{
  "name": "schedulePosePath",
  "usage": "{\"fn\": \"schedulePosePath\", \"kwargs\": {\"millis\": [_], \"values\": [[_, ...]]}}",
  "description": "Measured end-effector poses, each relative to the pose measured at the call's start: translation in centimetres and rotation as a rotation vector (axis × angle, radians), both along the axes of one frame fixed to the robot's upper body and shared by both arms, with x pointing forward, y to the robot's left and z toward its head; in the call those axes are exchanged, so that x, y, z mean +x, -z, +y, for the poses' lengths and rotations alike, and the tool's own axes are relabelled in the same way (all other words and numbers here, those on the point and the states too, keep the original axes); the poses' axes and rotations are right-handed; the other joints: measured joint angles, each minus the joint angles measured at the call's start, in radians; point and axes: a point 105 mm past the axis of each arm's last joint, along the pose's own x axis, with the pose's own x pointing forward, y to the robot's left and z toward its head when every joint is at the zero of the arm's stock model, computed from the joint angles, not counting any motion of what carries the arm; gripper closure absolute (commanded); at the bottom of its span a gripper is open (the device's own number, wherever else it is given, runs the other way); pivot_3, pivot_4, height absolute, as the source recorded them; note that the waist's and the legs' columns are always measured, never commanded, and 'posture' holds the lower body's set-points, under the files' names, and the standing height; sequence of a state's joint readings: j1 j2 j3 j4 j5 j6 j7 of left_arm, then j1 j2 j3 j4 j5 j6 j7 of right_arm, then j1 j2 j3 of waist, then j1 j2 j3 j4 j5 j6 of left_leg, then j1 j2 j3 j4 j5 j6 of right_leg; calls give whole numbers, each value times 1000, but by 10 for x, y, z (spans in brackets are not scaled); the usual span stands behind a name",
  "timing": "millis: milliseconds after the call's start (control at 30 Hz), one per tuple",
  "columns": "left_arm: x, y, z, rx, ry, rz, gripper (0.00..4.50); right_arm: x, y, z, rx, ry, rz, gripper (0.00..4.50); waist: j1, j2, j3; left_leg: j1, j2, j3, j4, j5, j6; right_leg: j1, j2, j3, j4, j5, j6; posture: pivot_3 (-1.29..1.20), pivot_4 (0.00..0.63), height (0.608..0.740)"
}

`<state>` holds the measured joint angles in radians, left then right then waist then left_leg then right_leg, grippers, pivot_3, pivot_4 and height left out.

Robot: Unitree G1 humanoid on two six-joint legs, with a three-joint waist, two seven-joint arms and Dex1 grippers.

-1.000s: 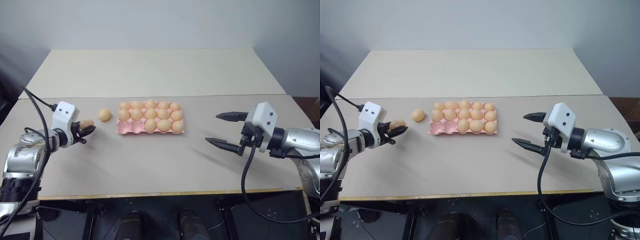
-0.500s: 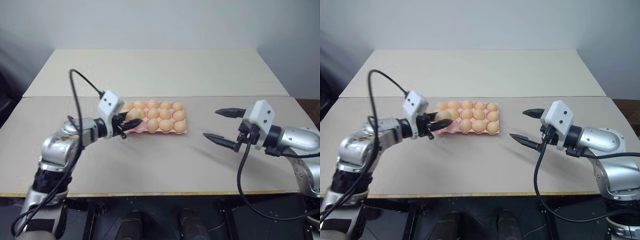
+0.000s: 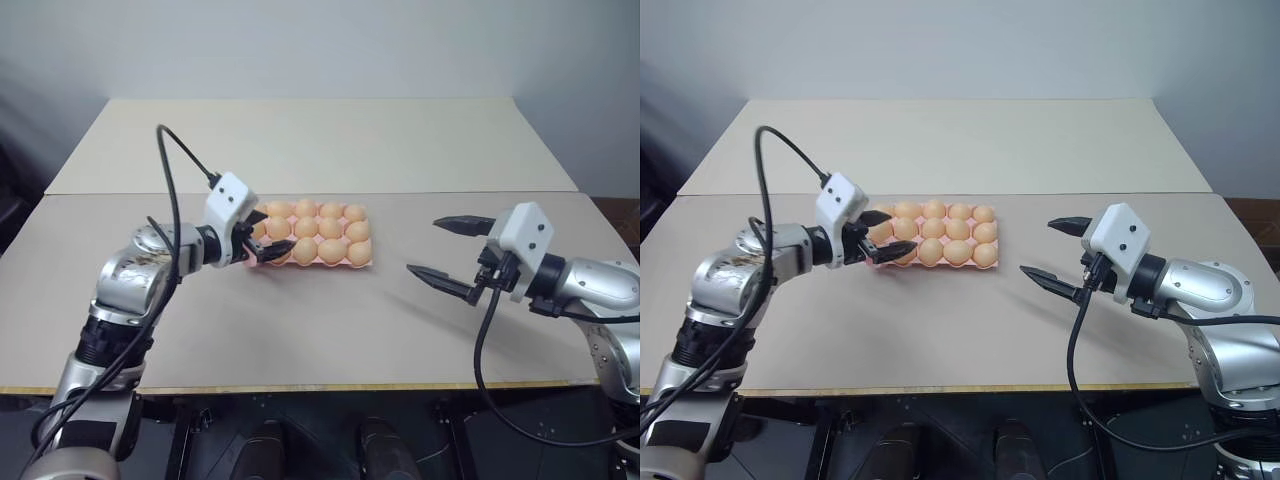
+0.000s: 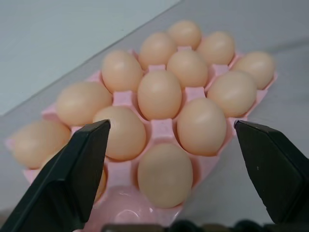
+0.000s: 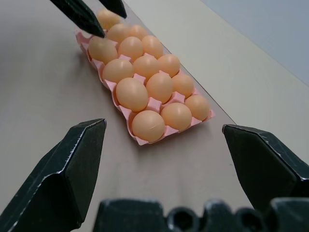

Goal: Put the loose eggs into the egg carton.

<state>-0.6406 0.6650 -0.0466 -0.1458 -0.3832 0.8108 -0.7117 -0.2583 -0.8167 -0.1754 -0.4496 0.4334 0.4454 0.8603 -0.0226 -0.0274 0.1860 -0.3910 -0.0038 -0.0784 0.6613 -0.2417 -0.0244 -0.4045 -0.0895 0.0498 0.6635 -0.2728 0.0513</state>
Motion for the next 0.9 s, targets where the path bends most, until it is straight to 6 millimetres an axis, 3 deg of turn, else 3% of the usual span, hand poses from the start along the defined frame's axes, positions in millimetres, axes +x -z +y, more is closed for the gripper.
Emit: {"fn": "schedulePosePath", "kwargs": {"millis": [100,233,400,533,733,900], "values": [[-10,-14,27,-6,-41,-43,16,2,-1,-1,3,3,0,0,-12,0,0,0,1,0,0,0,0,0,0,0,0,0,0,0,150,740],[-37,-31,74,-87,-77,-138,16,6,0,-4,20,15,10,0,-21,0,0,1,1,0,-1,0,0,0,0,1,0,0,0,0,150,740],[-74,-17,117,-80,-121,-141,16,17,-6,-11,68,45,7,0,-19,0,0,1,1,0,-1,0,0,0,0,0,0,0,0,0,150,740],[-106,-10,146,-40,-107,-46,16,10,-5,-11,87,-57,90,0,-15,0,0,1,1,0,-1,0,0,1,0,-1,-1,0,0,0,150,740],[-114,-9,151,-49,-100,-27,16,5,-6,-10,105,-113,133,0,-8,0,0,3,1,0,-1,0,0,3,-1,-1,-1,0,0,0,150,740],[-98,-9,139,-76,-138,-19,16,7,-11,-9,108,-114,117,0,-9,0,0,2,1,0,-1,0,0,1,-1,-1,0,0,0,0,150,740]]}}
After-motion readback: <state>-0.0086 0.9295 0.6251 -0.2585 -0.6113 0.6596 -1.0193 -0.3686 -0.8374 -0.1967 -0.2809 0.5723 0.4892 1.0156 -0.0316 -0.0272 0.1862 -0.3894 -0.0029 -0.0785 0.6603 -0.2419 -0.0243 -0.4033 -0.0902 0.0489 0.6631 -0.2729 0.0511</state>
